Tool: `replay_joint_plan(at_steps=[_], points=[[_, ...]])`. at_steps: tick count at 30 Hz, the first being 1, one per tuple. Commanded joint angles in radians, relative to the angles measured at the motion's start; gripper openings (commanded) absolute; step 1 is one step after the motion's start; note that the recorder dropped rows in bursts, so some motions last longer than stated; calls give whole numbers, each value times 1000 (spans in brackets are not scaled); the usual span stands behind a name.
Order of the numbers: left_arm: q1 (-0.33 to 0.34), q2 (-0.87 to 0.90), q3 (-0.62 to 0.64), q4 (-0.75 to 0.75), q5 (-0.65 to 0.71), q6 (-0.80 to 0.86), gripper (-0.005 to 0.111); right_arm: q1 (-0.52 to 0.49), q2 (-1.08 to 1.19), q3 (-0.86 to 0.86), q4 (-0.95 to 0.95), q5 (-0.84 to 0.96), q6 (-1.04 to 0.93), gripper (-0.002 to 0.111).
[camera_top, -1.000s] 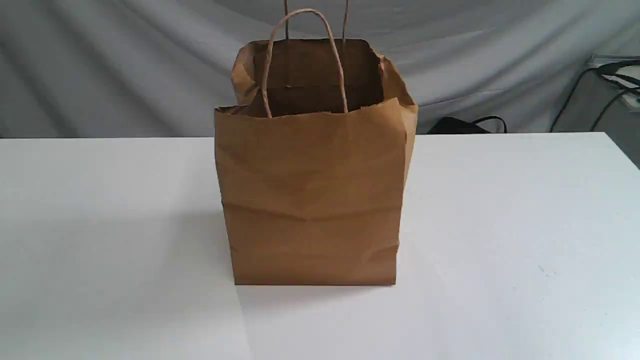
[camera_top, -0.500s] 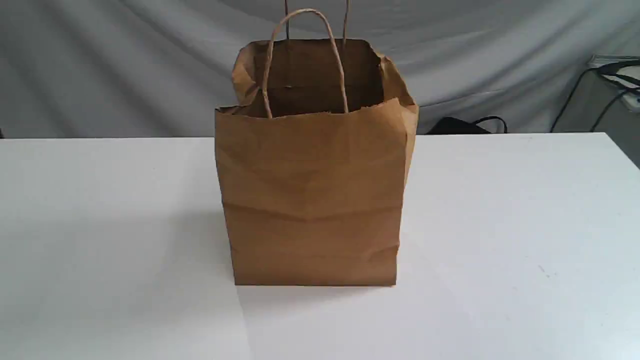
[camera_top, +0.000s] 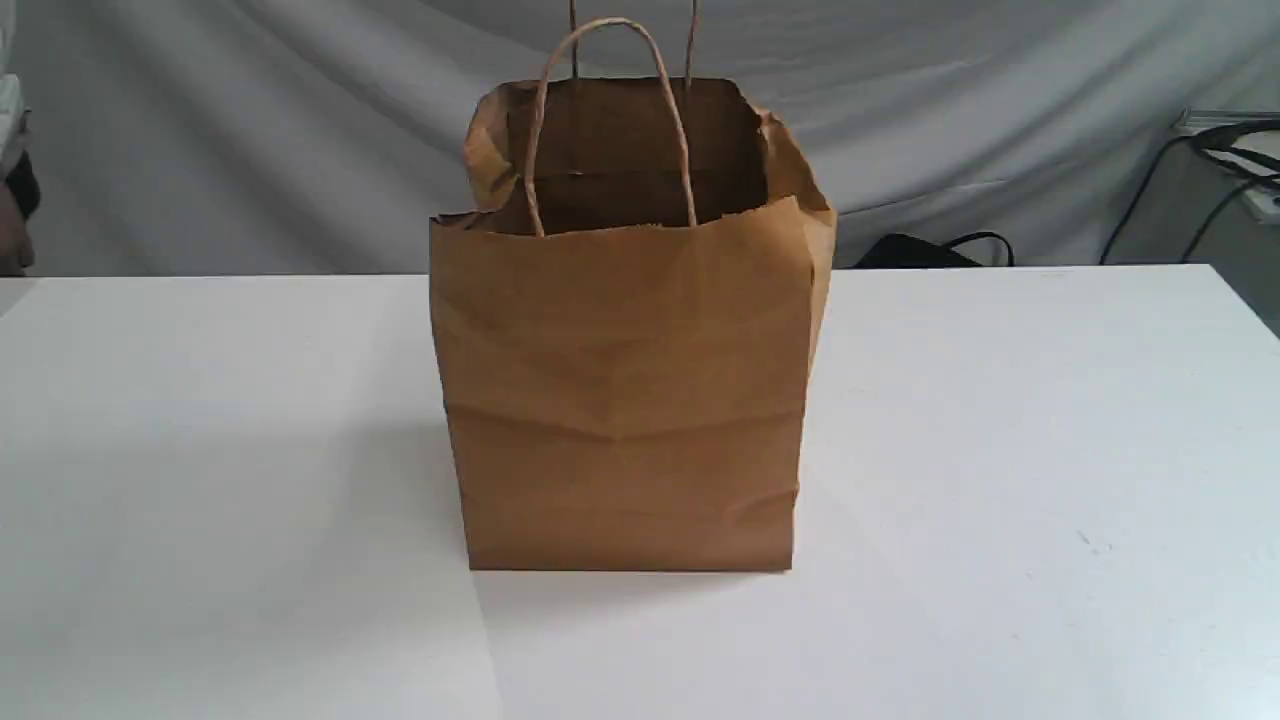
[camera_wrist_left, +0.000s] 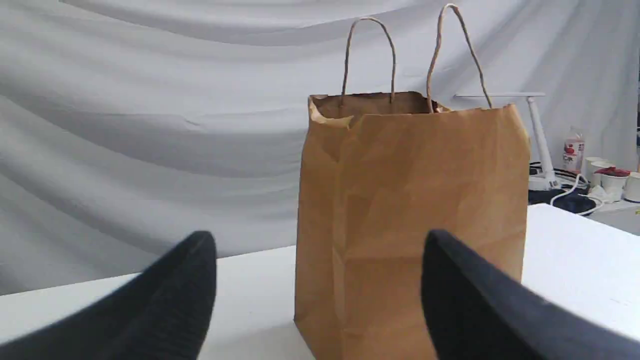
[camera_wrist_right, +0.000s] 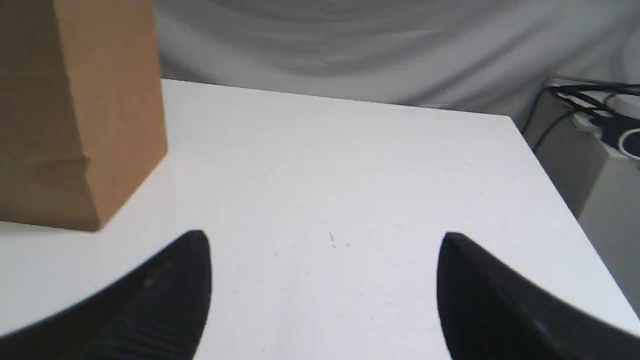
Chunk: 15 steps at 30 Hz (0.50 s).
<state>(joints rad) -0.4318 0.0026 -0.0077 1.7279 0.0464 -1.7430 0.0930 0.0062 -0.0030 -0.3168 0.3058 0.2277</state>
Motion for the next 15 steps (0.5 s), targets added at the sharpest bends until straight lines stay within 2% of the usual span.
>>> replay_joint_plan(at_steps=[1, 15], points=[[2, -3, 4, -13, 6, -7, 61, -26, -6, 3, -27, 26, 50, 63], [2, -3, 4, -13, 6, -7, 61, -23, -6, 3, -7, 39, 52, 63]])
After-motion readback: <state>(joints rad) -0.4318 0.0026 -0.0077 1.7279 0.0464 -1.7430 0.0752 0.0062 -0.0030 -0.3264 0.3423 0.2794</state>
